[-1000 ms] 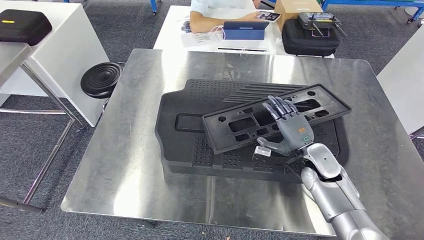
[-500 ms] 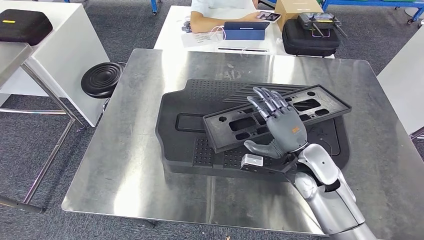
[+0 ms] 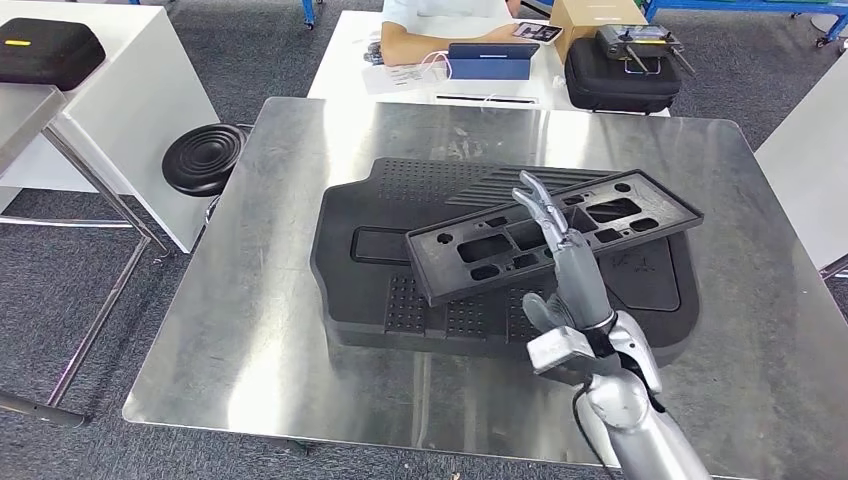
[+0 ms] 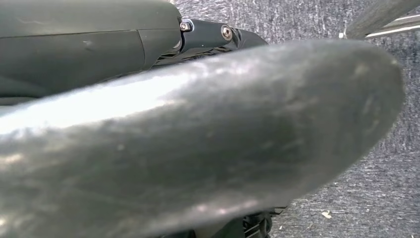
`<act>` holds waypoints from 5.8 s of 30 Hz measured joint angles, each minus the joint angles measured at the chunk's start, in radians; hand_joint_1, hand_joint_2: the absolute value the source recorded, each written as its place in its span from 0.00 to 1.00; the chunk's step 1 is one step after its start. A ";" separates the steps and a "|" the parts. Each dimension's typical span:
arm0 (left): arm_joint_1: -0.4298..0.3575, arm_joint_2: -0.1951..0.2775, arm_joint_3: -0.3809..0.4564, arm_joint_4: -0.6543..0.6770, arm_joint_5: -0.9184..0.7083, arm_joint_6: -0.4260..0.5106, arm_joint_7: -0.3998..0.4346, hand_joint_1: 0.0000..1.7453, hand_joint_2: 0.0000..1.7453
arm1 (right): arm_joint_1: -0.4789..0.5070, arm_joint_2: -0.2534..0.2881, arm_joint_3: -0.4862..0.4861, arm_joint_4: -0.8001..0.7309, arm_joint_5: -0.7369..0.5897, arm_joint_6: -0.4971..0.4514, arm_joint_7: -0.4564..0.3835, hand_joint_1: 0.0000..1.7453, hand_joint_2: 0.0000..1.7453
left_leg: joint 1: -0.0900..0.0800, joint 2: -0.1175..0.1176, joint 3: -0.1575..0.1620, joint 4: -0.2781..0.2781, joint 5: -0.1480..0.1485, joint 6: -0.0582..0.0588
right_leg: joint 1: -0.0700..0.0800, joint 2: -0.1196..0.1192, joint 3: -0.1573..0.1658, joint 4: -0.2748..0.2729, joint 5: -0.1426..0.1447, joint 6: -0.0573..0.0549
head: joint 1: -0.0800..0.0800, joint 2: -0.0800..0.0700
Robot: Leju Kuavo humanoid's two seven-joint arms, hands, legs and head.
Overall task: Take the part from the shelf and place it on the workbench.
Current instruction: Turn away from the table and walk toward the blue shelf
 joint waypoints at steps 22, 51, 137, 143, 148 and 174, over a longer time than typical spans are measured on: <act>0.023 -0.009 0.023 0.000 0.013 -0.011 0.097 0.00 0.00 | 0.392 0.210 -0.033 -0.439 -0.481 0.168 -0.206 0.00 0.00 | 0.000 0.002 0.004 -0.001 -0.005 -0.001 | 0.000 0.001 0.004 -0.001 -0.003 0.002 | 0.000 0.000; 0.043 -0.024 0.070 -0.010 0.033 -0.039 0.102 0.00 0.00 | 0.512 0.272 -0.209 -0.468 -0.480 0.165 -0.202 0.00 0.00 | 0.026 0.004 0.052 0.017 -0.055 -0.032 | -0.021 0.001 0.028 0.001 -0.022 0.010 | 0.004 0.000; 0.029 -0.028 0.146 -0.019 0.065 -0.040 0.099 0.00 0.00 | 0.521 0.340 -0.373 -0.340 -0.448 0.122 -0.028 0.00 0.00 | 0.024 0.008 -0.162 0.053 0.125 -0.003 | -0.001 -0.005 0.140 0.083 -0.137 0.036 | 0.015 0.000; 0.031 -0.028 0.146 -0.019 0.064 -0.040 0.097 0.00 0.00 | 0.516 0.346 -0.394 -0.328 -0.455 0.120 -0.019 0.00 0.00 | 0.029 0.009 -0.167 0.039 0.158 -0.037 | 0.004 -0.007 0.188 -0.038 -0.137 -0.005 | 0.012 0.000; 0.034 -0.027 0.148 -0.019 0.062 -0.040 0.097 0.00 0.00 | 0.517 0.353 -0.404 -0.314 -0.456 0.119 -0.015 0.00 0.00 | 0.031 0.004 -0.221 0.271 -0.028 -0.056 | -0.002 -0.010 0.144 -0.040 -0.092 -0.027 | 0.008 0.000; 0.035 -0.019 0.161 -0.020 0.049 -0.049 0.091 0.00 0.00 | 0.512 0.411 -0.545 -0.187 -0.289 0.083 0.037 0.00 0.00 | 0.034 0.003 -0.120 0.055 0.095 -0.046 | 0.000 -0.004 0.119 -0.008 -0.091 -0.003 | 0.013 0.000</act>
